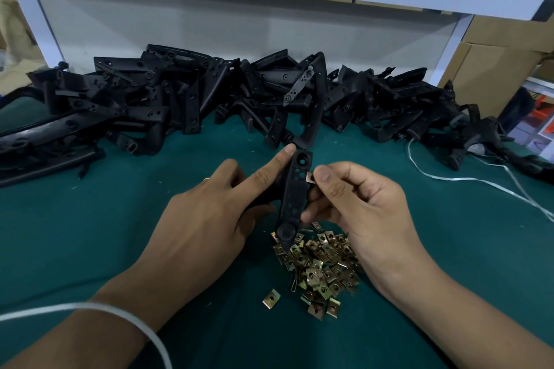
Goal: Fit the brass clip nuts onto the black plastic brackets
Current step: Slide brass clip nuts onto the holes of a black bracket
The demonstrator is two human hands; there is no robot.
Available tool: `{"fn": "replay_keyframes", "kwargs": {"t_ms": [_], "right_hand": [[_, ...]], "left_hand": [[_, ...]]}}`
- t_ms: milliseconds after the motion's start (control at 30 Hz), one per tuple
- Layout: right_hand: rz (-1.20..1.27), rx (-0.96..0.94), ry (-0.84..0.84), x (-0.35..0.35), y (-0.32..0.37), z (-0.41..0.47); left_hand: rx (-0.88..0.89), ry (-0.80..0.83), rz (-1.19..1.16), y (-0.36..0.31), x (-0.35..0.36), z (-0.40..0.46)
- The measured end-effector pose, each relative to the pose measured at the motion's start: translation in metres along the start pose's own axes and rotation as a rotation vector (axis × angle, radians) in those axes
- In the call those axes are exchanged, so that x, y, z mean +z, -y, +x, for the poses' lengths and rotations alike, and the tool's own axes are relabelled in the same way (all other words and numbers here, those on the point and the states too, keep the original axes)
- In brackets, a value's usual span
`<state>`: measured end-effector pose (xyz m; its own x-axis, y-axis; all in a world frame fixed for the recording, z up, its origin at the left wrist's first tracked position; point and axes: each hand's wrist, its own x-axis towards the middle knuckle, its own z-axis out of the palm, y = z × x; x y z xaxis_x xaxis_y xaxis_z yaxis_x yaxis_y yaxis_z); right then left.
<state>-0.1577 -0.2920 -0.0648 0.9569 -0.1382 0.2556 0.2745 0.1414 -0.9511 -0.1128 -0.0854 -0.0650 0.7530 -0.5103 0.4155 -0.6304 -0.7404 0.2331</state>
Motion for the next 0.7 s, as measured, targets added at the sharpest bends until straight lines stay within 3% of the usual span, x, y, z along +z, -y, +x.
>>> {"fn": "replay_keyframes", "kwargs": {"t_ms": [433, 700], "right_hand": [[-0.102, -0.021, -0.121, 0.008, -0.003, -0.007], [-0.059, -0.012, -0.002, 0.001, 0.0, -0.009]], "left_hand": [[-0.038, -0.053, 0.138, -0.009, 0.005, -0.001], [0.028, -0.044, 0.055, -0.008, 0.011, -0.002]]}}
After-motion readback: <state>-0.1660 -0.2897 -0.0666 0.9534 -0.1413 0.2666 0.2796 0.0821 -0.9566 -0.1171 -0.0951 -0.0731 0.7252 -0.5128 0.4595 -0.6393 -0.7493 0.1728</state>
